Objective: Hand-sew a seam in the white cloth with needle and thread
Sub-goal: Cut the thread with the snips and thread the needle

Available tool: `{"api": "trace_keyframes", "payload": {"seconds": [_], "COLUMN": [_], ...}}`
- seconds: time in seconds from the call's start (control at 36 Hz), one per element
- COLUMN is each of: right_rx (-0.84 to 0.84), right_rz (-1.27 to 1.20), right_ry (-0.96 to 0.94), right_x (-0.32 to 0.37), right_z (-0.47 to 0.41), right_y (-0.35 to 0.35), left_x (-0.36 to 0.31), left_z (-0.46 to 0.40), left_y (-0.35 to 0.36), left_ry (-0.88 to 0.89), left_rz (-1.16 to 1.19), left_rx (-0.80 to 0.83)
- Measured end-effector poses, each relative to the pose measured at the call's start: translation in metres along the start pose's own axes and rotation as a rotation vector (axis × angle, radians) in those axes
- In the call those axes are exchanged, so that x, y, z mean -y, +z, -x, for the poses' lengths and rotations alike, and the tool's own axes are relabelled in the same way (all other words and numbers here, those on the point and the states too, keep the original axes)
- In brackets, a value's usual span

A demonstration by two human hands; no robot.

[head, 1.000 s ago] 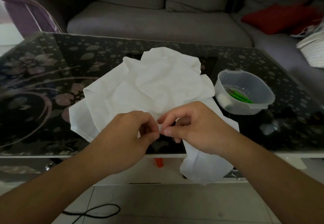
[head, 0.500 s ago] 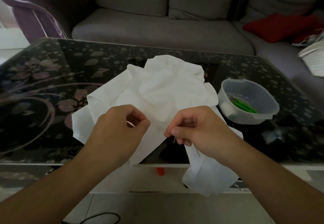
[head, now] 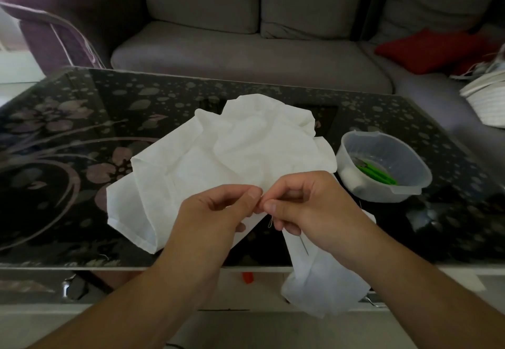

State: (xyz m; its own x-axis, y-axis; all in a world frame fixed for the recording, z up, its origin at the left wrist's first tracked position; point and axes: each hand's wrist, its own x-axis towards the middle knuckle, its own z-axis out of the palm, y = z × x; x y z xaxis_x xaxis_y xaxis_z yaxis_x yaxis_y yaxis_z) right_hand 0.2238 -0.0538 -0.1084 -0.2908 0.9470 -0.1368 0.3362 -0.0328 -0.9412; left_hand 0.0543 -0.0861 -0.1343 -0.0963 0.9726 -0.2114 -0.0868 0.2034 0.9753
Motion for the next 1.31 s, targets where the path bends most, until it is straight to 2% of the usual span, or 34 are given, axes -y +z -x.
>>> {"api": "trace_keyframes", "payload": {"seconds": [0.22, 0.44, 0.92, 1.31], "right_rx": [-0.173, -0.213, -0.098, 0.038], "right_rz": [-0.074, -0.075, 0.055, 0.008], "right_ry": [0.033, 0.008, -0.007, 0.059], "right_x": [0.002, 0.017, 0.026, 0.03], "right_z": [0.002, 0.002, -0.002, 0.002], "right_y": [-0.011, -0.025, -0.038, -0.044], "left_x": [-0.017, -0.032, -0.033, -0.036], "left_z": [-0.007, -0.01, -0.017, -0.01], "left_y": [0.004, 0.01, 0.007, 0.008], "left_ry": [0.195, 0.323, 0.405, 0.447], "left_rz": [-0.178, -0.219, -0.178, -0.174], "left_rx": [-0.034, -0.005, 0.166, 0.226]}}
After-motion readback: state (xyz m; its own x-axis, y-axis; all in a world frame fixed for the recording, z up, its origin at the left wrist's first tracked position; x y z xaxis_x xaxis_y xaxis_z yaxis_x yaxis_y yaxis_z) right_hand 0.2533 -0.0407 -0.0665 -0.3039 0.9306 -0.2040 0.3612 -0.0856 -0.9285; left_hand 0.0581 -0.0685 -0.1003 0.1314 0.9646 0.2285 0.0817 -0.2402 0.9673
